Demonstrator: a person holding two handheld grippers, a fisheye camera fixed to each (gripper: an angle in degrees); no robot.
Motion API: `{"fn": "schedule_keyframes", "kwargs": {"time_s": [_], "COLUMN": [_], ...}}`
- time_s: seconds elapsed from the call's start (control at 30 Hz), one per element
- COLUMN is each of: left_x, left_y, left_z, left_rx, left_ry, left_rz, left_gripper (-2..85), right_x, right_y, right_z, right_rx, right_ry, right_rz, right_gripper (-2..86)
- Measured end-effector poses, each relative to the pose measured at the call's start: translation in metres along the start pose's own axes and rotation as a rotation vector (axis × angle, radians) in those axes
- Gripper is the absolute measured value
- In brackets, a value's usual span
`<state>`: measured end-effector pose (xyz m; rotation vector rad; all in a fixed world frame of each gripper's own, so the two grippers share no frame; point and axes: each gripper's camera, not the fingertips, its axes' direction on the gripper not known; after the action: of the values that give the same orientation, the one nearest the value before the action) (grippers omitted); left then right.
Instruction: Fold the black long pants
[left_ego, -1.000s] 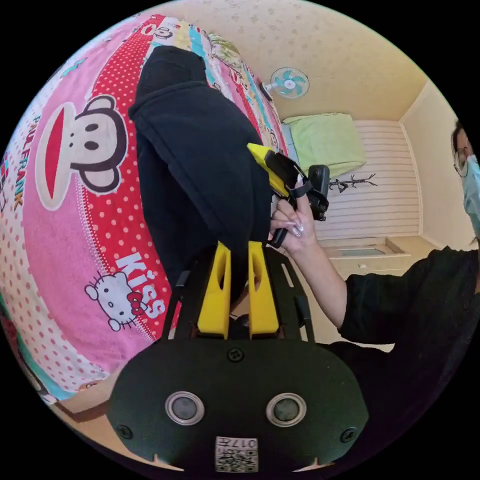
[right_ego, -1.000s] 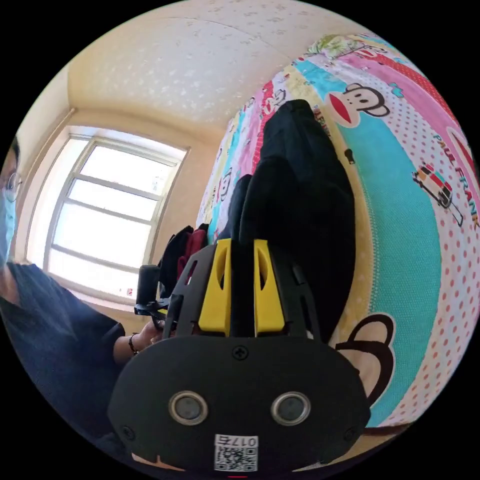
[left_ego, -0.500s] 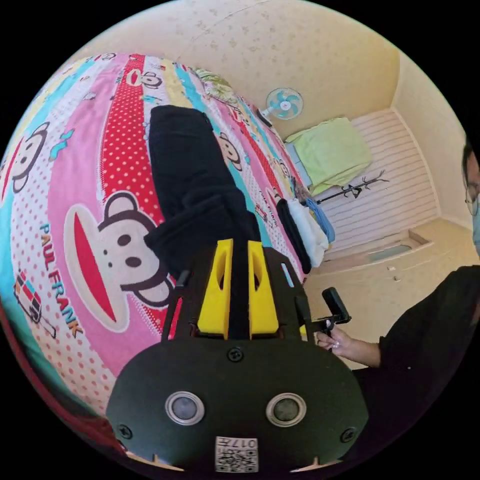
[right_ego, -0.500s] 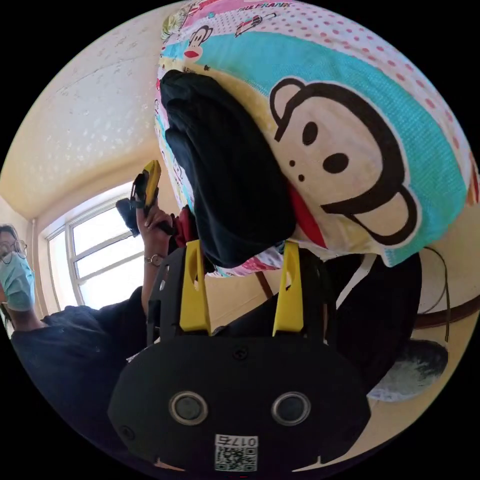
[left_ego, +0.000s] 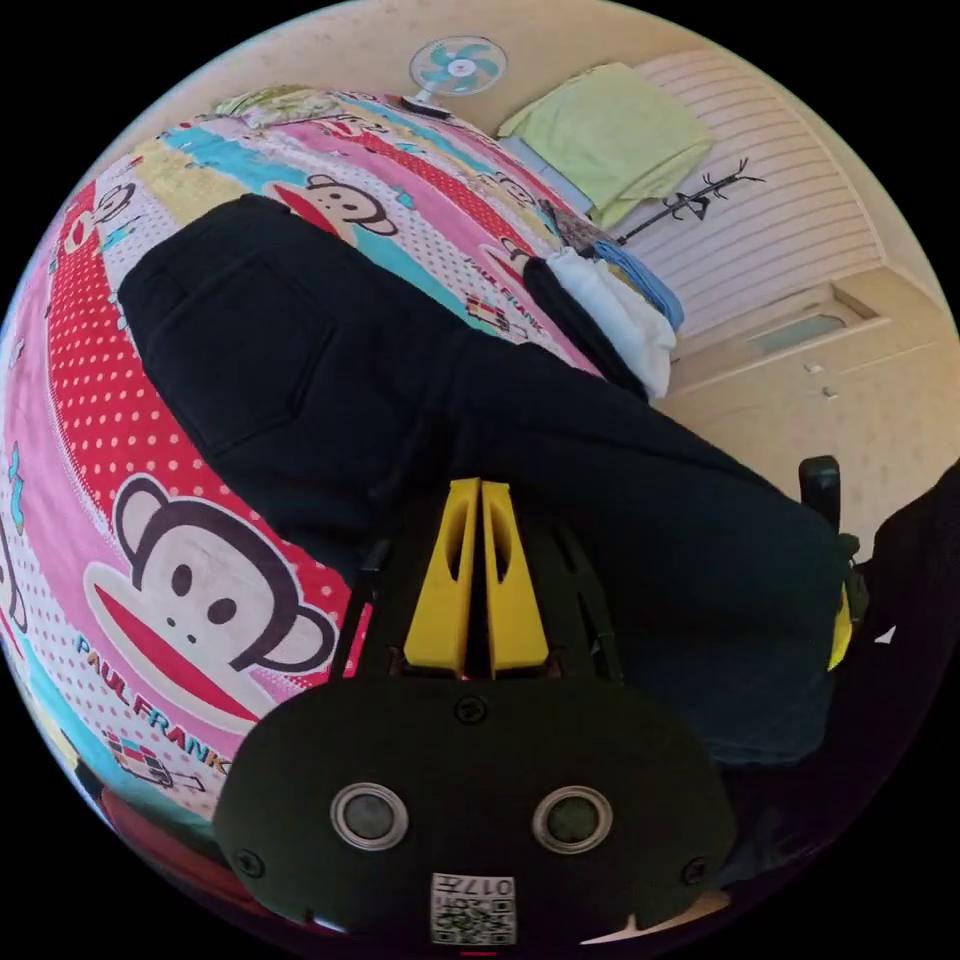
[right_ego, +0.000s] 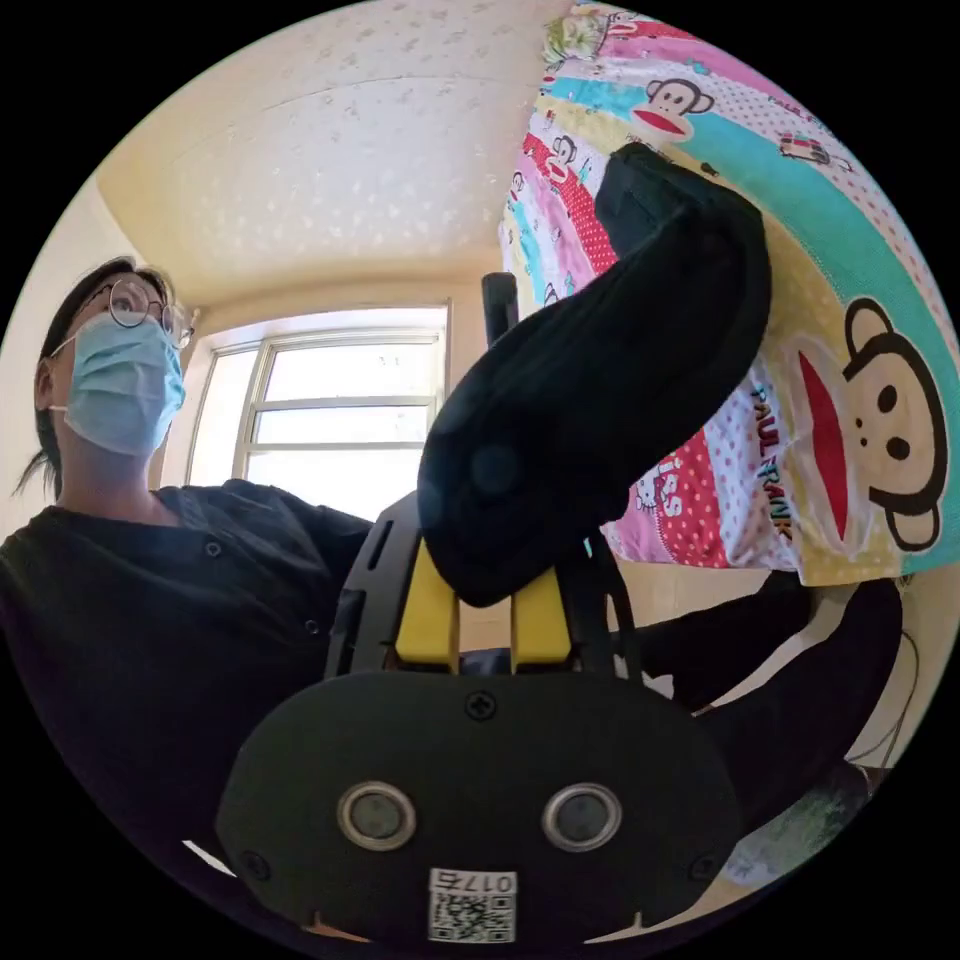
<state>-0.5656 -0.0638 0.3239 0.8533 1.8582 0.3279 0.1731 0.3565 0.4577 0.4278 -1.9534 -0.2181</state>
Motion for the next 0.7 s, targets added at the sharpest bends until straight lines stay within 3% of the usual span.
{"fn": "schedule_keyframes", "kwargs": {"time_s": [0.17, 0.23, 0.33, 0.4, 0.47, 0.53, 0.57, 0.7], "left_x": [0.085, 0.083, 0.018, -0.043, -0.069, -0.076, -0.073, -0.061], "left_y": [0.032, 0.038, 0.046, 0.076, 0.098, 0.106, 0.104, 0.083], "left_z": [0.057, 0.067, 0.051, 0.013, -0.014, -0.042, -0.058, -0.075], "left_rx": [-0.364, -0.375, -0.203, 0.11, 0.298, 0.384, 0.418, 0.542], "left_ry": [0.232, 0.341, 0.468, 0.584, 0.618, 0.521, 0.466, 0.502], "left_rz": [0.165, 0.097, -0.288, -0.592, -0.718, -0.77, -0.756, -0.655], "left_gripper": [-1.0, -0.9, -0.6, 0.2, 2.9, 5.1, 10.7, 22.9], "right_x": [-0.019, 0.006, 0.05, 0.07, 0.085, 0.073, 0.058, 0.057], "right_y": [-0.013, -0.038, -0.102, -0.148, -0.205, -0.232, -0.239, -0.227], "right_z": [0.001, 0.004, 0.007, 0.011, 0.005, -0.004, -0.01, -0.002], "right_rx": [-0.129, -0.137, -0.116, -0.1, -0.04, -0.017, 0.017, -0.002], "right_ry": [0.025, 0.02, -0.063, -0.068, -0.05, -0.015, 0.072, 0.445], "right_rz": [-0.008, 0.046, 0.097, 0.061, 0.068, 0.009, -0.054, -0.076], "right_gripper": [8.3, 8.8, 11.9, 15.3, 16.9, 17.4, 18.0, 23.3]}}
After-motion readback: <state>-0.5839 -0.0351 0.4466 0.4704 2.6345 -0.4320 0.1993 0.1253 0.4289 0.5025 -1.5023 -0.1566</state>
